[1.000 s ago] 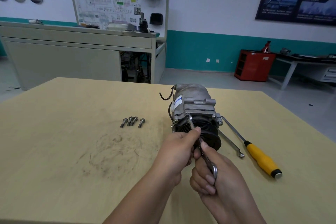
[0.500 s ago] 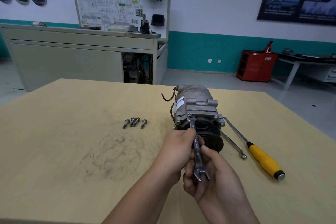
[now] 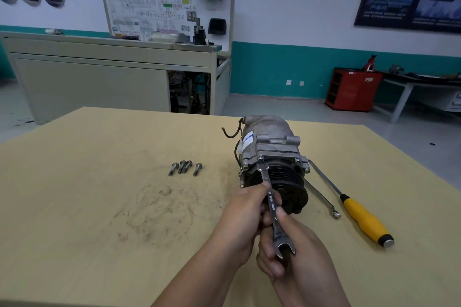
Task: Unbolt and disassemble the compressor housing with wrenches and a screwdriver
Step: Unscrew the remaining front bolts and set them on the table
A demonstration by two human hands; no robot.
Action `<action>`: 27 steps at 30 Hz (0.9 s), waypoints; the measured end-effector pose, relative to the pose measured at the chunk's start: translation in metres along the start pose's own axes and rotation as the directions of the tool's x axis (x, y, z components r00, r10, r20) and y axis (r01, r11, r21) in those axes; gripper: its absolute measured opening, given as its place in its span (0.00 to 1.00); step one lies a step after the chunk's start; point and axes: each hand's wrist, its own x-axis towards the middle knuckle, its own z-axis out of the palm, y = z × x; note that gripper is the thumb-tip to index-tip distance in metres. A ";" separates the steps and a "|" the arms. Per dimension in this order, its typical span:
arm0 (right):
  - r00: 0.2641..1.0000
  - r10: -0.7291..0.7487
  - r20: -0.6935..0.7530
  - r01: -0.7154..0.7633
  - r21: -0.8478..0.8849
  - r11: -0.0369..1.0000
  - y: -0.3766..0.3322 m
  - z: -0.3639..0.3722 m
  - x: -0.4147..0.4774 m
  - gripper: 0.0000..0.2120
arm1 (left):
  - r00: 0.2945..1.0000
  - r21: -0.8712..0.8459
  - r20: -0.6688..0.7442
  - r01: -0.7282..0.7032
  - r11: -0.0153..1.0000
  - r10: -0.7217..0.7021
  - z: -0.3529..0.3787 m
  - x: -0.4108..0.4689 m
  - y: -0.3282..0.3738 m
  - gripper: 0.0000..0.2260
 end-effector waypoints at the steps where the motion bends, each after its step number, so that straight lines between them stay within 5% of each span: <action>1: 1.000 -0.015 0.001 0.015 -0.017 1.000 0.001 0.000 -0.001 0.13 | 1.000 0.016 0.010 -0.008 1.000 0.008 0.000 -0.001 0.000 0.21; 15: 0.995 -0.095 0.007 0.095 -0.027 0.995 0.010 0.005 0.001 0.17 | 1.000 0.077 -0.011 0.014 0.997 -0.013 -0.005 -0.001 0.005 0.24; 23: 0.999 -0.021 0.046 0.020 0.011 1.000 0.014 0.013 0.006 0.13 | 0.999 0.081 0.032 0.040 0.996 -0.043 -0.016 0.001 0.010 0.22; 27: 0.991 0.117 0.068 -0.127 0.179 0.976 0.017 0.017 0.009 0.11 | 0.988 0.006 0.045 0.149 0.989 -0.149 -0.024 0.003 0.011 0.21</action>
